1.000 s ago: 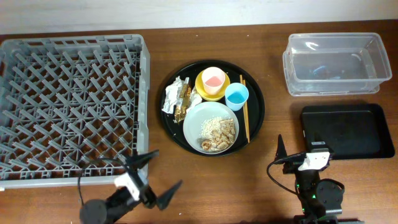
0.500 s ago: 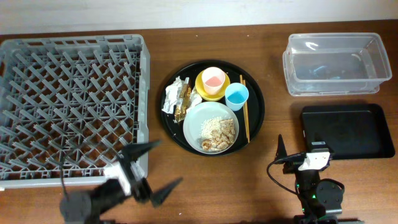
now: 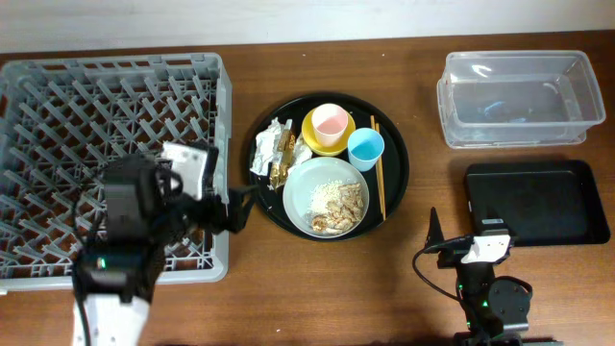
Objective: Sort waste into correct bins and load items into the dishwasher rack
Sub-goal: 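Move the left gripper over the tray to the light-blue cup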
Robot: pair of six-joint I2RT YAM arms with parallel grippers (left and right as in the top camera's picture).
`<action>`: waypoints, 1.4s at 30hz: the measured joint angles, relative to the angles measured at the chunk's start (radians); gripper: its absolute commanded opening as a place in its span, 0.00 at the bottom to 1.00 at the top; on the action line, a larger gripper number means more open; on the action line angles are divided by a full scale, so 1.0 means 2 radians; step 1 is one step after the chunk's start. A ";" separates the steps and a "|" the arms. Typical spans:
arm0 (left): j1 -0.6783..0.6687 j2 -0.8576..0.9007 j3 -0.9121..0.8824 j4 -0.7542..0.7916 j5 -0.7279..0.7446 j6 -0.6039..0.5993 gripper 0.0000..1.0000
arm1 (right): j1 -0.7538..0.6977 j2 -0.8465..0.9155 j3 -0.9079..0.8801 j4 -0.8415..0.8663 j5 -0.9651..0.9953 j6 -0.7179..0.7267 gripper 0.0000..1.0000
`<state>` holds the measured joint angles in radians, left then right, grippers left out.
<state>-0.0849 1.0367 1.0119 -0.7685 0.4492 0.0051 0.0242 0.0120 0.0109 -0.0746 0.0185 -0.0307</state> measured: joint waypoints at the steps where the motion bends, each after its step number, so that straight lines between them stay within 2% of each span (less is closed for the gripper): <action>1: -0.013 0.027 0.041 -0.044 -0.028 0.004 1.00 | 0.000 0.000 0.000 0.001 0.000 0.000 0.98; 2: -0.030 0.065 0.090 -0.086 -0.054 0.006 1.00 | 0.000 0.000 0.000 0.000 0.000 0.000 0.98; 3: -0.041 0.091 0.116 -0.091 -0.072 0.008 1.00 | 0.000 0.000 0.000 0.000 0.000 0.000 0.98; 9: -0.073 0.187 0.125 -0.110 -0.051 0.009 0.99 | 0.000 0.000 0.000 0.000 0.000 0.000 0.98; 11: -0.103 0.193 0.126 -0.120 -0.089 -0.003 0.99 | 0.000 0.000 0.000 0.000 0.000 0.000 0.98; 13: -0.144 0.200 0.132 -0.138 -0.163 -0.041 0.99 | 0.000 0.000 0.000 0.000 0.000 0.000 0.98; 15: -0.170 0.209 0.132 -0.143 -0.205 -0.065 0.99 | 0.000 0.000 0.000 0.000 0.000 0.000 0.98; 19: -0.178 0.220 0.132 -0.132 -0.229 -0.079 1.00 | 0.000 0.000 0.000 0.000 0.000 0.000 0.98; 21: -0.178 0.221 0.133 -0.117 -0.214 -0.082 1.00 | 0.000 0.000 0.000 0.000 0.000 0.000 0.98; 24: -0.178 0.223 0.133 -0.102 -0.140 -0.084 0.99 | 0.000 0.000 0.000 0.000 0.000 0.000 0.98; 26: -0.178 0.224 0.134 -0.095 -0.111 -0.084 0.79 | 0.000 0.000 0.000 0.000 0.000 0.000 0.98; 27: -0.178 0.224 0.134 -0.092 -0.104 -0.085 0.73 | 0.000 0.000 0.000 0.000 0.000 0.000 0.98; 29: -0.178 0.230 0.135 -0.071 -0.093 -0.087 0.73 | 0.000 0.000 0.000 0.000 0.000 0.000 0.99; 34: -0.178 0.241 0.138 0.039 -0.084 -0.112 0.72 | 0.000 0.000 0.000 0.000 0.000 0.000 0.98; 37: -0.182 0.242 0.138 0.070 -0.084 -0.120 0.65 | 0.000 0.000 0.000 0.000 0.000 0.000 0.98; 40: -0.206 0.243 0.138 0.109 -0.084 -0.107 0.65 | 0.000 0.000 0.000 0.000 0.000 0.000 0.98; 42: -0.234 0.251 0.138 0.146 -0.084 -0.072 0.66 | 0.000 0.000 0.000 0.000 0.000 0.000 0.98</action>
<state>-0.5526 1.5391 1.2881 -0.4763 0.2810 -0.1394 0.0242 0.0120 0.0109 -0.0742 0.0189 -0.0299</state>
